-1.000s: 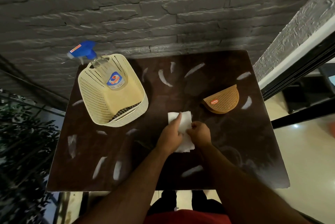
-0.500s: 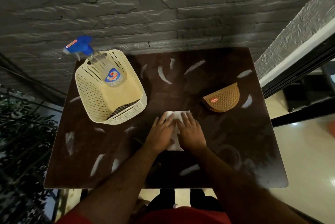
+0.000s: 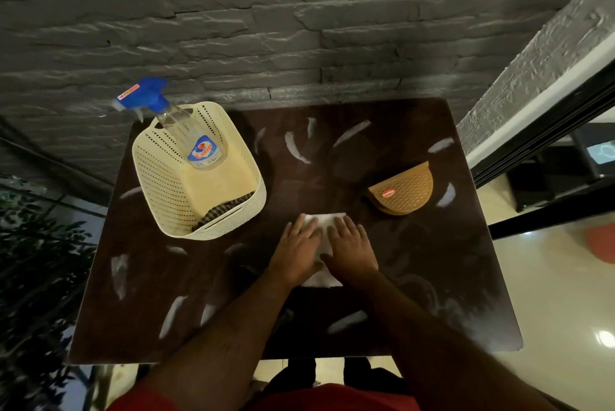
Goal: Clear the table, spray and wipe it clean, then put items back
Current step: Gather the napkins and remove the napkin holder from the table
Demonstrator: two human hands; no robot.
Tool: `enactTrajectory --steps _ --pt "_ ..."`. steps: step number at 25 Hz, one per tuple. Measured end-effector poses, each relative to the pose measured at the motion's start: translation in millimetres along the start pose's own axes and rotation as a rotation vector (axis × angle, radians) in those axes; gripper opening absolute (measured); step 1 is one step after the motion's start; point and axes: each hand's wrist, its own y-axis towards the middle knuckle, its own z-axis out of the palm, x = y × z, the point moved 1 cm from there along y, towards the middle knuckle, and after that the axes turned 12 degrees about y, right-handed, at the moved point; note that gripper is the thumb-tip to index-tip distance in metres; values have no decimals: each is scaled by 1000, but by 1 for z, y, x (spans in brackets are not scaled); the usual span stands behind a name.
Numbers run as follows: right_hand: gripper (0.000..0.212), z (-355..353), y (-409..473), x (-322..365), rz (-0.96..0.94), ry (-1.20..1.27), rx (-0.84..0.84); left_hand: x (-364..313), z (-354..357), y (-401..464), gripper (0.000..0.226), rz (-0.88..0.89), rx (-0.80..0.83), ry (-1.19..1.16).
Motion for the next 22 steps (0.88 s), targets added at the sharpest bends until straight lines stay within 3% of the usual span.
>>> enactTrajectory --steps 4,8,15,22 --pt "48 -60 4 -32 42 15 -256 -27 -39 28 57 -23 -246 -184" --pt "61 -116 7 -97 196 -49 -237 -64 -88 75 61 -10 -282 -296" --pt "96 -153 21 -155 143 -147 33 -101 -100 119 72 -48 -54 -173" --pt "97 -149 42 -161 55 -101 55 -113 -89 136 92 -130 -3 -263"
